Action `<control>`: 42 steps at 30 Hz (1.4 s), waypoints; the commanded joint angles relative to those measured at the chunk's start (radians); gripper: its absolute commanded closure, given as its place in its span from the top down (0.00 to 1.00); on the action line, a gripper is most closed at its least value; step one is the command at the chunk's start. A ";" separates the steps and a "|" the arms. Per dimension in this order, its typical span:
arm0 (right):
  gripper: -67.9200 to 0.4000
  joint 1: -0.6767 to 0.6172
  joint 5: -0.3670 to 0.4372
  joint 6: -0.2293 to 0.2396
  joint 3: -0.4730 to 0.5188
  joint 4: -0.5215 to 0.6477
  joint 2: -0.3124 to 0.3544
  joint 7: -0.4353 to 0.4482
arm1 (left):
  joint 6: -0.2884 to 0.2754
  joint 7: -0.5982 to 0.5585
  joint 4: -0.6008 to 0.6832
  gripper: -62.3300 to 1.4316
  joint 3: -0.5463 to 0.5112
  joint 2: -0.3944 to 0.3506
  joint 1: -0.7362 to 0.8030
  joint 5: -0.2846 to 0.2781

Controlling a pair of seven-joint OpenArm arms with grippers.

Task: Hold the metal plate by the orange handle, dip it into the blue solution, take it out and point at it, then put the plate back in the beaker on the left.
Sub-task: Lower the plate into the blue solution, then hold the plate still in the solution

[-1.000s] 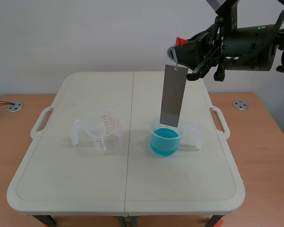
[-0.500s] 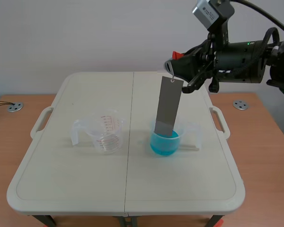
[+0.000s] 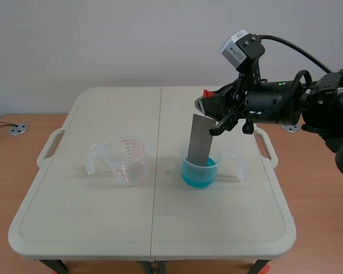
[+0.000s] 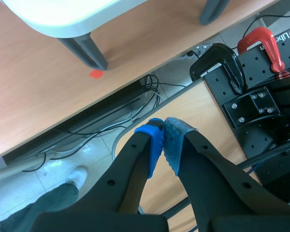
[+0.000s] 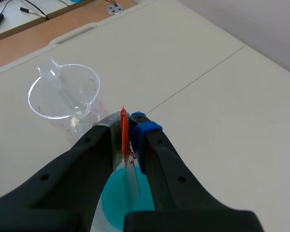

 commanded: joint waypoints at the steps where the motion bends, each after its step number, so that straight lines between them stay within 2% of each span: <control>1: 0.03 0.014 -0.004 0.008 0.000 0.002 -0.004 0.031 | -0.002 -0.010 0.004 0.07 0.002 -0.001 -0.003 -0.003; 14: 0.03 -0.023 -0.097 0.008 -0.006 -0.012 -0.016 0.075 | -0.001 -0.009 0.004 0.07 0.002 0.000 -0.003 -0.003; 42: 0.03 -0.024 -0.108 0.008 -0.006 -0.012 -0.016 0.082 | -0.001 0.002 0.004 0.07 0.002 0.000 -0.003 -0.003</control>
